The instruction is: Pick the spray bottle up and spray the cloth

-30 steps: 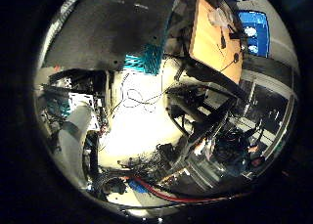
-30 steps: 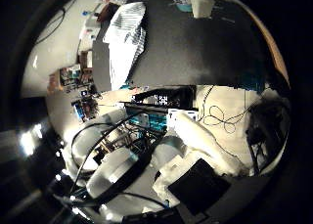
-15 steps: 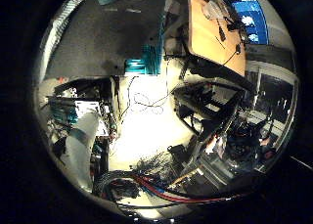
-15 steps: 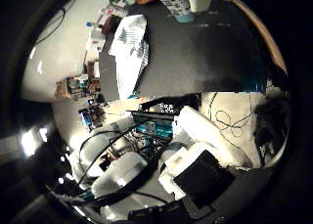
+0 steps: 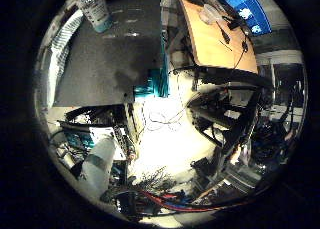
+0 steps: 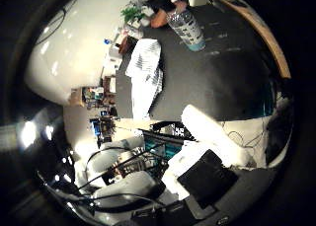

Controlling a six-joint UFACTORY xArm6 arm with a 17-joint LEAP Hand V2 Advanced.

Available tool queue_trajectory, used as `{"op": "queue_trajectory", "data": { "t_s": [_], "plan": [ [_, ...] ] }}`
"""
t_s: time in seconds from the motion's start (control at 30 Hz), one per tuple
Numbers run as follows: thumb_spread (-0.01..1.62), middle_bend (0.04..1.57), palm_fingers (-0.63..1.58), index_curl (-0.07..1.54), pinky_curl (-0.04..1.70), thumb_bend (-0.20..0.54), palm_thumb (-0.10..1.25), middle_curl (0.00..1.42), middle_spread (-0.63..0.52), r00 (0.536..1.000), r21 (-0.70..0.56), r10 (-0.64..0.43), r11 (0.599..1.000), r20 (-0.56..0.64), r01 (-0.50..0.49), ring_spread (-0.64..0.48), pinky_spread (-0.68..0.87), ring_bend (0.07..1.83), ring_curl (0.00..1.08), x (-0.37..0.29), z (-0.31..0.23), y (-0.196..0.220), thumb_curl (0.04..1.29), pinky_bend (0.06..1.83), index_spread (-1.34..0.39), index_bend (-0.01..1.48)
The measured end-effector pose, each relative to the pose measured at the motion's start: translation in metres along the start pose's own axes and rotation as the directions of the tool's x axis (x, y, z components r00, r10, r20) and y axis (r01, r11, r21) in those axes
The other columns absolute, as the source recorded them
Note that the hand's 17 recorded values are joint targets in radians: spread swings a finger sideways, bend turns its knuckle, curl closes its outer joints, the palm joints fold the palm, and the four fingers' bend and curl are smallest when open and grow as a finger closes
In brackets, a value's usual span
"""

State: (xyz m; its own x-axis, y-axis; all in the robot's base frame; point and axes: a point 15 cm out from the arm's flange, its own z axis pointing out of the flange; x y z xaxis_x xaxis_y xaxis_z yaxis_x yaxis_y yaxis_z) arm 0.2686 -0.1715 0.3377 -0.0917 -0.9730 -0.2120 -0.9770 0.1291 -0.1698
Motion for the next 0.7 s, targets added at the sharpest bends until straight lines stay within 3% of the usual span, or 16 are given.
{"op": "queue_trajectory", "data": {
  "t_s": [0.27,0.53,0.7],
  "plan": [
    [1.06,0.19,0.09,0.29,0.34,-0.028,0.54,0.32,0.06,0.999,0.076,0.009,0.997,0.041,-0.012,0.18,0.39,0.21,0.23,0.009,0.001,-0.01,0.28,0.35,-0.32,0.16],
    [1.06,0.2,0.1,0.28,0.33,-0.022,0.54,0.32,0.06,0.99,0.284,0.023,0.957,0.138,-0.062,0.18,0.38,0.23,0.25,0.019,0.012,-0.04,0.28,0.36,-0.31,0.16],
    [1.05,0.2,0.1,0.27,0.32,-0.024,0.55,0.32,0.06,0.984,0.315,0.045,0.944,0.17,-0.098,0.17,0.38,0.23,0.26,0.027,0.024,-0.041,0.28,0.37,-0.3,0.15]
  ]
}}
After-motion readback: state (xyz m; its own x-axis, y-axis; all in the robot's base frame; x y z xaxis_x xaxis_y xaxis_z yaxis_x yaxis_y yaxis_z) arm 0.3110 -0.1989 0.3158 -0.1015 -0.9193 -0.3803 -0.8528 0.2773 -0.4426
